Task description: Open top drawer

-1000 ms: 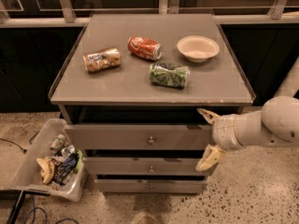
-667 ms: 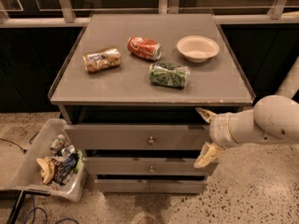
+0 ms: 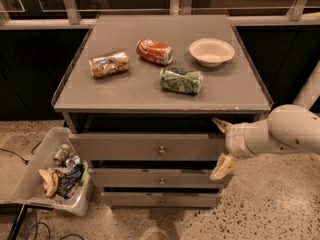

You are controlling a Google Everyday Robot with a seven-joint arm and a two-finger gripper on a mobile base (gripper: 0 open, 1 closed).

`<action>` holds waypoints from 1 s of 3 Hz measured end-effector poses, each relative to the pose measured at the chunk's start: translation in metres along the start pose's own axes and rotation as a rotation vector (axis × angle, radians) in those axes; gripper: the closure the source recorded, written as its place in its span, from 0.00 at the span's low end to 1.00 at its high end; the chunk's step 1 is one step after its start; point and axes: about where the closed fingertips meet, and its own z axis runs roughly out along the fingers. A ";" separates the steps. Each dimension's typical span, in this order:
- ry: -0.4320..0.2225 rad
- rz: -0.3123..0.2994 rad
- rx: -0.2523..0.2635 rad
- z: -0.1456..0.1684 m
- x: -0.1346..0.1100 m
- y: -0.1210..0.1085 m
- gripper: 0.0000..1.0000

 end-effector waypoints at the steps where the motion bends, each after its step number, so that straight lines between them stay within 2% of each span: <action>1: -0.002 0.013 -0.020 0.005 0.005 0.008 0.00; 2: -0.014 0.021 -0.053 0.013 0.005 0.020 0.00; 3: -0.040 0.029 -0.114 0.036 0.001 0.037 0.00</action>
Offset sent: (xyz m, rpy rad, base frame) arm -0.0249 0.0103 -0.0330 0.0366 0.0920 0.0320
